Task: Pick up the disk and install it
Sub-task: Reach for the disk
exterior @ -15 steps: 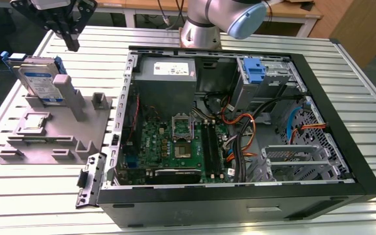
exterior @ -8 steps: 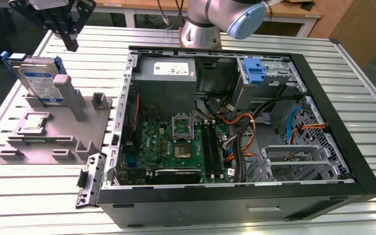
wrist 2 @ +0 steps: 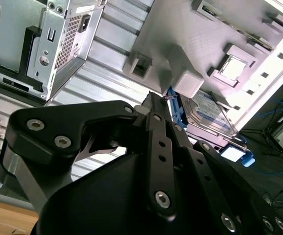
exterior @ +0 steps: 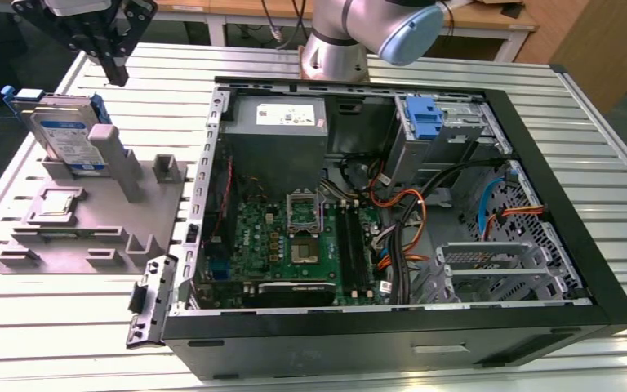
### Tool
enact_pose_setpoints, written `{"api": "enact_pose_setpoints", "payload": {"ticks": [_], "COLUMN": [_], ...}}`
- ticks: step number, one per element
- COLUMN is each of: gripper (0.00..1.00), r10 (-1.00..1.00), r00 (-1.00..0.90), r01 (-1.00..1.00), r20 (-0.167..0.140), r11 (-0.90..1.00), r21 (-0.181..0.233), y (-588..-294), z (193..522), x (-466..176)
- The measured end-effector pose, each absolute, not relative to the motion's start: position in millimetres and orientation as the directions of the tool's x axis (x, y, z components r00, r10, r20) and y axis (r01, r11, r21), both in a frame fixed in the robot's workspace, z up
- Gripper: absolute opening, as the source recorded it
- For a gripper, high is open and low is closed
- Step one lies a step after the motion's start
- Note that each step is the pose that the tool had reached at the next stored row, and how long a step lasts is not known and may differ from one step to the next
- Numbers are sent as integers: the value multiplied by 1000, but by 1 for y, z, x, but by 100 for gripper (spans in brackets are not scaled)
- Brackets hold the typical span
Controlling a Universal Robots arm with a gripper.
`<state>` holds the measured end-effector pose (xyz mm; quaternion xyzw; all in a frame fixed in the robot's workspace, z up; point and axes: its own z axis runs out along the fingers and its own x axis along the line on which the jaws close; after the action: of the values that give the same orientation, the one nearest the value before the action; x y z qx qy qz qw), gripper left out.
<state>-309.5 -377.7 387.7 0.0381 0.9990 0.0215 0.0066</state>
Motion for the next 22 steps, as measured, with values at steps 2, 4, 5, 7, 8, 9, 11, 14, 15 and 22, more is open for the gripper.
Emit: {"api": "enact_pose_setpoints", "payload": {"ticks": [2,4,5,7,8,9,11,14,15,22], "gripper": [10,10,10,10,10,10,10,10,10,10], "r10": [76,76,76,76,76,76,76,76,76,76], "r00": [-997,-997,-997,-997,-997,-997,-997,-997,-997,-997], "r01": [76,76,76,76,76,76,76,76,76,76], "r20": [-12,-12,-12,-12,-12,-11,-12,-12,-11,-11], "r11": [996,996,996,996,996,996,996,996,996,996], "r21": [44,44,43,44,44,43,43,44,43,44], "y": [-378,-378,-378,-378,-378,-378,-378,-378,-378,-378], "z": [388,388,388,388,388,388,388,388,388,387], "x": [-310,-311,-311,-312,-312,-312,-313,-314,-314,-316]}}
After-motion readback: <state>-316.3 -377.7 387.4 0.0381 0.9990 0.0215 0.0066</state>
